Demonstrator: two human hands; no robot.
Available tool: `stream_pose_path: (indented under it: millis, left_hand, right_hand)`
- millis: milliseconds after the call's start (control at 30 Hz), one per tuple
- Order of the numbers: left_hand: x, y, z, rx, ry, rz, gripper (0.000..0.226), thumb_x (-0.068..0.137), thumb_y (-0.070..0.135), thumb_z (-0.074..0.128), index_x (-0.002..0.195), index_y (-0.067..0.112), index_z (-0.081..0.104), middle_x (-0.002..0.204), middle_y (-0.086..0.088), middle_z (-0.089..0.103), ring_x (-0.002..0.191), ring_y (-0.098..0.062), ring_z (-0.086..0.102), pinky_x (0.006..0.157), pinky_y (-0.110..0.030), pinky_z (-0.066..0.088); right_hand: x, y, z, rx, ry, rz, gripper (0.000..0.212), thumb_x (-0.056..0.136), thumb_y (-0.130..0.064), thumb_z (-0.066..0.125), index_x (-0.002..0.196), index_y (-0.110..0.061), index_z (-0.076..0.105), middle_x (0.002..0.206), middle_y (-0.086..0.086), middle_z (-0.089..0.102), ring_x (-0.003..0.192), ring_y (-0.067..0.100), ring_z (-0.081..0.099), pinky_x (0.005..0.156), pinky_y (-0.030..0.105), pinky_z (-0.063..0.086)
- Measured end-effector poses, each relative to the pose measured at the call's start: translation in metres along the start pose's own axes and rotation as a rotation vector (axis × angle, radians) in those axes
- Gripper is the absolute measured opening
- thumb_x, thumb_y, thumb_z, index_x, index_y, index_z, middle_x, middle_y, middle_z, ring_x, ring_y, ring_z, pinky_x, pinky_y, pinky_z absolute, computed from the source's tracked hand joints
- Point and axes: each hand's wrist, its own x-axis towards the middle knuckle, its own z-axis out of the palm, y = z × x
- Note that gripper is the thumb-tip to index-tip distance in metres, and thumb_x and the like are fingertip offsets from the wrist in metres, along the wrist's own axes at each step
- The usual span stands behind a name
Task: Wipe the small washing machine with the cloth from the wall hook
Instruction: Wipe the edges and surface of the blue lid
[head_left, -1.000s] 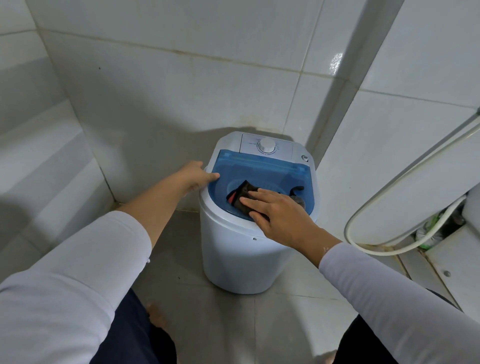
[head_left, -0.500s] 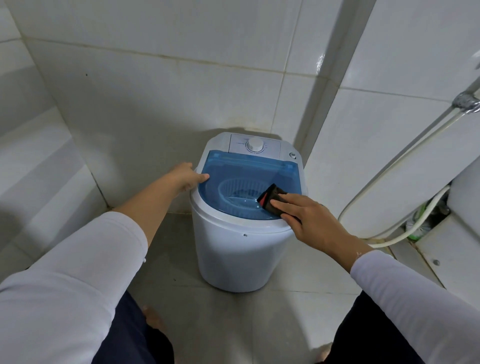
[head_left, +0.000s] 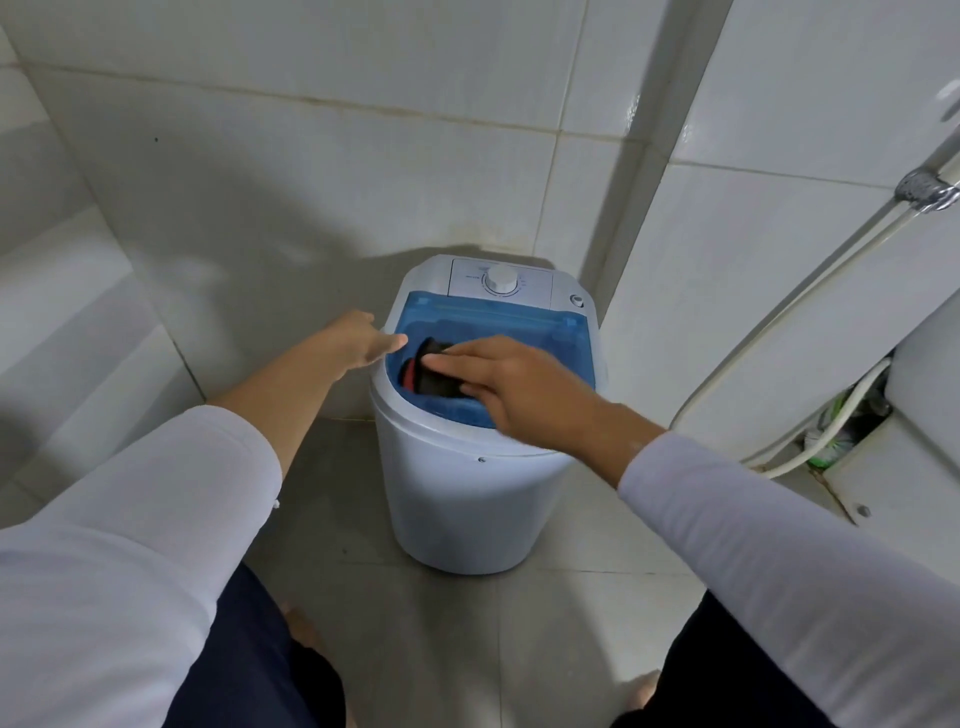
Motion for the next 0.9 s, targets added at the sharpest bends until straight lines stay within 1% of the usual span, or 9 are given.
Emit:
stream_pose_path:
  millis: [100, 167, 233, 400, 533, 667, 733, 867, 900]
  left_hand:
    - [-0.003, -0.003, 0.0, -0.032, -0.024, 0.018, 0.068, 0.084, 0.039, 0.066, 0.136, 0.001, 0.045, 0.137, -0.019, 0.051, 0.124, -0.035, 0.049, 0.102, -0.042, 0.039]
    - [-0.005, -0.004, 0.002, -0.046, -0.049, 0.038, 0.064, 0.084, 0.04, 0.066, 0.134, 0.004, 0.049, 0.133, -0.015, 0.055, 0.119, -0.032, 0.053, 0.1, -0.04, 0.043]
    - [-0.007, -0.005, 0.003, -0.059, -0.061, 0.046, 0.06, 0.085, 0.04, 0.064, 0.133, 0.006, 0.05, 0.129, -0.012, 0.057, 0.115, -0.029, 0.055, 0.098, -0.039, 0.044]
    - [-0.009, -0.007, 0.001, -0.139, -0.106, 0.032, 0.073, 0.08, 0.042, 0.069, 0.139, 0.008, 0.044, 0.137, -0.011, 0.053, 0.122, -0.03, 0.052, 0.106, -0.045, 0.04]
    - [-0.013, -0.005, 0.001, -0.144, -0.1, 0.021, 0.069, 0.084, 0.04, 0.066, 0.141, 0.01, 0.042, 0.139, -0.01, 0.051, 0.124, -0.029, 0.05, 0.109, -0.045, 0.037]
    - [-0.017, 0.0, 0.004, -0.148, -0.099, 0.0, 0.062, 0.087, 0.035, 0.063, 0.141, 0.011, 0.042, 0.14, -0.009, 0.049, 0.127, -0.03, 0.048, 0.109, -0.046, 0.037]
    - [-0.017, 0.002, 0.004, -0.149, -0.09, -0.013, 0.063, 0.087, 0.034, 0.063, 0.142, 0.011, 0.04, 0.143, -0.01, 0.047, 0.13, -0.03, 0.046, 0.109, -0.047, 0.036]
    - [-0.019, 0.004, 0.006, -0.145, -0.075, -0.015, 0.063, 0.087, 0.033, 0.063, 0.142, 0.011, 0.04, 0.144, -0.01, 0.046, 0.129, -0.032, 0.046, 0.109, -0.048, 0.037]
    - [-0.02, 0.004, 0.006, -0.133, -0.069, -0.01, 0.062, 0.088, 0.033, 0.062, 0.142, 0.011, 0.04, 0.143, -0.01, 0.046, 0.129, -0.032, 0.046, 0.108, -0.048, 0.038]
  right_hand:
    - [0.015, -0.019, 0.033, -0.049, -0.094, -0.104, 0.045, 0.091, -0.008, 0.049, 0.132, -0.024, 0.05, 0.138, 0.004, 0.052, 0.117, 0.028, 0.05, 0.096, 0.045, 0.045]
    - [0.018, -0.019, 0.046, -0.129, -0.148, -0.135, 0.044, 0.088, -0.006, 0.051, 0.128, -0.024, 0.055, 0.137, 0.005, 0.054, 0.114, 0.028, 0.051, 0.09, 0.047, 0.048]
    - [0.017, -0.013, 0.048, -0.147, -0.149, -0.141, 0.041, 0.088, -0.006, 0.053, 0.125, -0.024, 0.058, 0.134, 0.004, 0.056, 0.112, 0.026, 0.051, 0.087, 0.045, 0.048]
    - [-0.005, 0.009, 0.037, -0.102, -0.114, -0.167, 0.036, 0.086, -0.007, 0.058, 0.119, -0.02, 0.064, 0.124, 0.005, 0.065, 0.101, 0.028, 0.057, 0.083, 0.044, 0.052]
    - [-0.027, 0.028, 0.024, -0.08, -0.096, -0.112, 0.034, 0.085, -0.006, 0.06, 0.116, -0.018, 0.066, 0.12, 0.007, 0.067, 0.1, 0.028, 0.06, 0.083, 0.035, 0.049]
    - [-0.047, 0.048, 0.013, -0.07, -0.088, -0.019, 0.031, 0.087, -0.009, 0.059, 0.116, -0.017, 0.066, 0.121, 0.007, 0.067, 0.101, 0.028, 0.059, 0.084, 0.033, 0.047]
    - [-0.056, 0.056, 0.01, -0.069, -0.079, 0.028, 0.03, 0.087, -0.01, 0.06, 0.116, -0.018, 0.066, 0.121, 0.007, 0.067, 0.102, 0.028, 0.059, 0.084, 0.031, 0.046]
    - [-0.064, 0.064, 0.007, -0.085, -0.084, 0.089, 0.031, 0.086, -0.011, 0.062, 0.116, -0.018, 0.066, 0.121, 0.008, 0.067, 0.104, 0.029, 0.059, 0.086, 0.037, 0.052]
    - [-0.064, 0.065, 0.004, -0.096, -0.086, 0.097, 0.031, 0.087, -0.013, 0.061, 0.117, -0.019, 0.065, 0.122, 0.007, 0.066, 0.106, 0.028, 0.058, 0.088, 0.035, 0.05]
